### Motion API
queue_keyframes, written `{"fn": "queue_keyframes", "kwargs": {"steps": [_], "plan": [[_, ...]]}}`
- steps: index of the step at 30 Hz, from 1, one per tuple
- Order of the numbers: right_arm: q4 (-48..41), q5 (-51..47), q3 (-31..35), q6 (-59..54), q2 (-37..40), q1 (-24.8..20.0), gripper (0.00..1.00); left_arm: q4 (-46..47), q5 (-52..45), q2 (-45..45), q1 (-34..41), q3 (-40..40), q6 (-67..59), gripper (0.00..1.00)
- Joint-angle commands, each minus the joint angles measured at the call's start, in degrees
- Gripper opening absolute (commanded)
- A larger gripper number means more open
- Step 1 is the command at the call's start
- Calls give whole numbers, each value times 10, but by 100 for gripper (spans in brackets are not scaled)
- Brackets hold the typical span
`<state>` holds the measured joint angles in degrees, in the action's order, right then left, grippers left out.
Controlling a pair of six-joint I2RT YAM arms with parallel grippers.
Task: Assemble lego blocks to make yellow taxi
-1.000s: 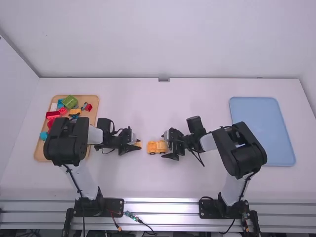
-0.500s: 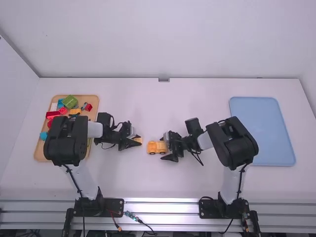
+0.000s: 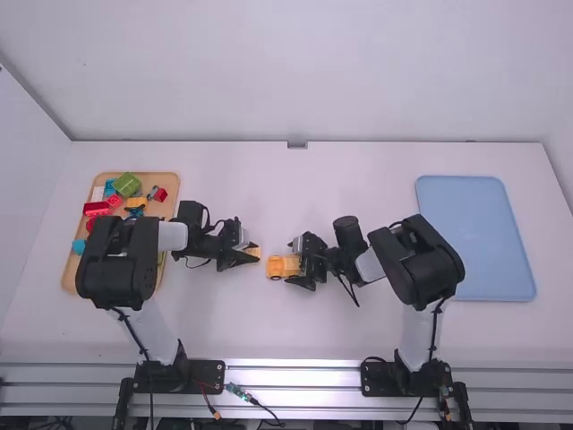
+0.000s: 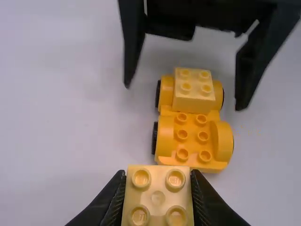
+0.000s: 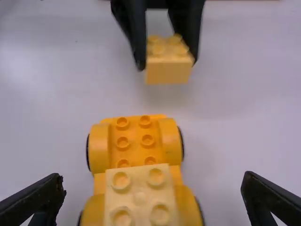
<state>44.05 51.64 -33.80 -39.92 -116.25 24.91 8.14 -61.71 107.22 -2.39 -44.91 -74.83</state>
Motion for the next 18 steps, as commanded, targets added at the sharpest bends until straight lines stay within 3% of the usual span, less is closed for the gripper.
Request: {"fn": "queue_keyframes", "kwargs": {"steps": [1, 6, 8, 12, 15, 18], "plan": [[10, -55, 13, 52, -5, 15, 99, -5, -5, -23, 5, 12, 30, 15], [-22, -68, -3, 46, -5, 30, 98, -27, -12, -23, 11, 24, 35, 13], [-53, -70, -18, 35, -5, 29, 89, -32, -6, -23, 25, 30, 33, 12], [-82, -63, -30, 8, -6, 25, 81, -55, 8, -23, 48, 36, 35, 10], [-82, -63, -29, 6, -6, 25, 77, -60, 0, -23, 58, 38, 40, 9], [-50, -55, -14, 5, -6, 25, 65, -59, -10, -23, 54, 36, 49, 9]]}}
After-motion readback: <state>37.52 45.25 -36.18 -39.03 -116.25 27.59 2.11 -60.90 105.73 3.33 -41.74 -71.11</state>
